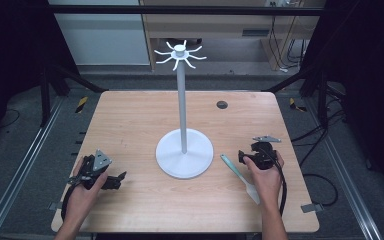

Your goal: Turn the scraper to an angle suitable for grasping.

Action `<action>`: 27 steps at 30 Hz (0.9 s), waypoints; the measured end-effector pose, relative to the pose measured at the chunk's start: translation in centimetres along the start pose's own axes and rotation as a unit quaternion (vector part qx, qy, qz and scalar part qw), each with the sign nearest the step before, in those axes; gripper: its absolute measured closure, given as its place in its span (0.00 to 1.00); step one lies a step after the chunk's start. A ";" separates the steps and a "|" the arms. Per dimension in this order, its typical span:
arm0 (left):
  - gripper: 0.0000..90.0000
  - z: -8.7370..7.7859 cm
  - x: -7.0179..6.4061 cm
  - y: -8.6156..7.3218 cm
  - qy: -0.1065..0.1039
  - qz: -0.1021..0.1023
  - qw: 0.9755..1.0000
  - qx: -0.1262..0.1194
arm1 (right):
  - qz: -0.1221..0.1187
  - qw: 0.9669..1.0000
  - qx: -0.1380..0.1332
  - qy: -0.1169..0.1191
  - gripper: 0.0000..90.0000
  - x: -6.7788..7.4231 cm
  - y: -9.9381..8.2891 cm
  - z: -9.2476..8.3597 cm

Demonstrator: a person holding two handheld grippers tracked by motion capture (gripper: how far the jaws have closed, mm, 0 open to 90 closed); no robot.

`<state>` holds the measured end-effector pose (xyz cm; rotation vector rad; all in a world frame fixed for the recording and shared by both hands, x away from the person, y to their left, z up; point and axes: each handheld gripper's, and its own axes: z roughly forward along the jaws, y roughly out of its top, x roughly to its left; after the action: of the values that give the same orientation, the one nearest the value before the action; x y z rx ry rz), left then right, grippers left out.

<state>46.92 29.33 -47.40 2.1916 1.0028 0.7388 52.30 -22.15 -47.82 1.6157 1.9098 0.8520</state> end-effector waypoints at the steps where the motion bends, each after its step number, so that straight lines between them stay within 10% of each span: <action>1: 0.03 0.0 0.0 0.0 0.000 0.001 1.000 0.000 | -0.005 1.000 0.002 0.000 0.24 0.2 0.0 0.0; 17: 0.03 0.0 -0.1 0.0 -0.001 0.001 1.000 -0.001 | -0.094 0.995 0.015 0.037 0.87 3.8 0.5 -0.3; 27: 0.03 0.0 -0.2 0.1 -0.002 0.002 1.000 0.000 | -0.112 0.990 0.059 0.057 0.98 4.5 0.3 1.2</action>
<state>46.86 29.16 -47.39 2.1957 0.9965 0.7350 52.53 -17.49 -48.34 1.4080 2.2090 0.7655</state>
